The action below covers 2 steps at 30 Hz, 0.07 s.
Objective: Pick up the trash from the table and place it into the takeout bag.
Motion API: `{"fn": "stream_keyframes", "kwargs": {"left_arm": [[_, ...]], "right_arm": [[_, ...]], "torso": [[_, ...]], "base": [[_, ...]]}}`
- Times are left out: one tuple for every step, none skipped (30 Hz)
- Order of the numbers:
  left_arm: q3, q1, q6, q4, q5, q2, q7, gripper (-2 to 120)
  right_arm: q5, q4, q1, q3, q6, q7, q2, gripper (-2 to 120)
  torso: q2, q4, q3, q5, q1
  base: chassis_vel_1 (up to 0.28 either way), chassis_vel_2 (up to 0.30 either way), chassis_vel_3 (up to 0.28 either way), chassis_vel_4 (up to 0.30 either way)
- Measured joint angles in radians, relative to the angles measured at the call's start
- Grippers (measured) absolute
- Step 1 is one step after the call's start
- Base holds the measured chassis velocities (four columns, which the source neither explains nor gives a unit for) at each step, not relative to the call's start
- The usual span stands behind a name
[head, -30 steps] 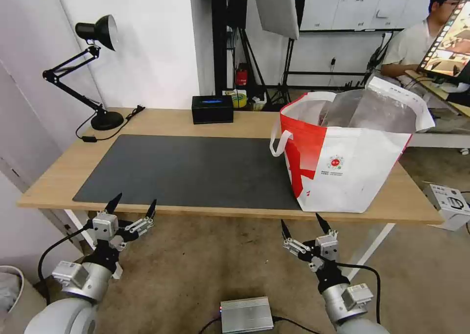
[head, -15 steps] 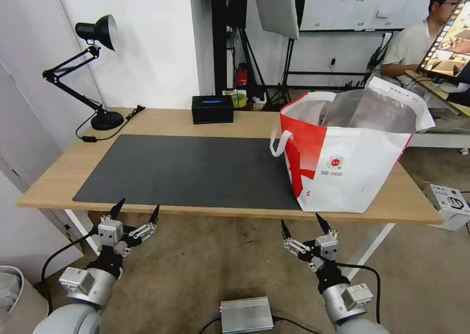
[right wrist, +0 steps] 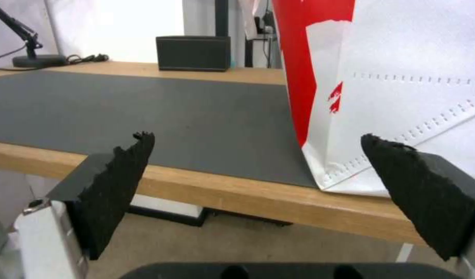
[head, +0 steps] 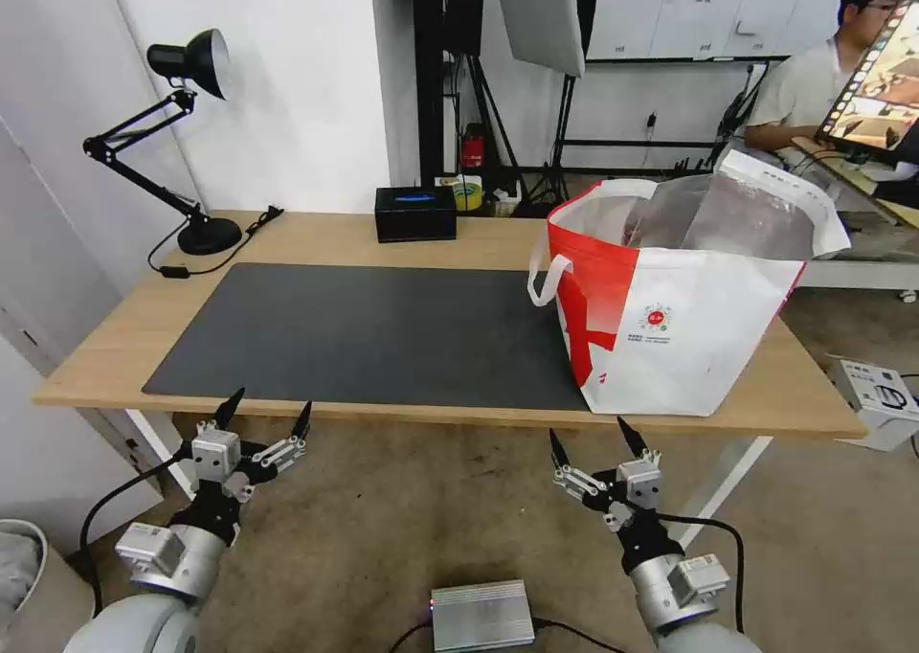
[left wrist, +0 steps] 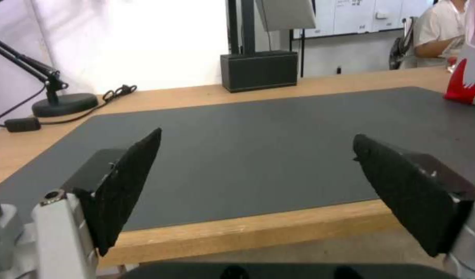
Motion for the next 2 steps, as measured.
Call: {"fn": "stream_keyframes", "kwargs": {"left_arm": [[0.000, 0.000, 0.000, 0.000, 0.000, 0.000, 0.000, 100], [0.000, 0.000, 0.000, 0.000, 0.000, 0.000, 0.000, 100]], "right_arm": [[0.000, 0.000, 0.000, 0.000, 0.000, 0.000, 0.000, 100], [0.000, 0.000, 0.000, 0.000, 0.000, 0.000, 0.000, 100]], "torso": [[0.000, 0.0000, 0.000, 0.0000, 0.000], [0.000, 0.0000, 0.000, 0.0000, 0.000]], "base": [[0.000, 0.000, 0.000, 0.000], [0.000, 0.000, 0.000, 0.000]]}}
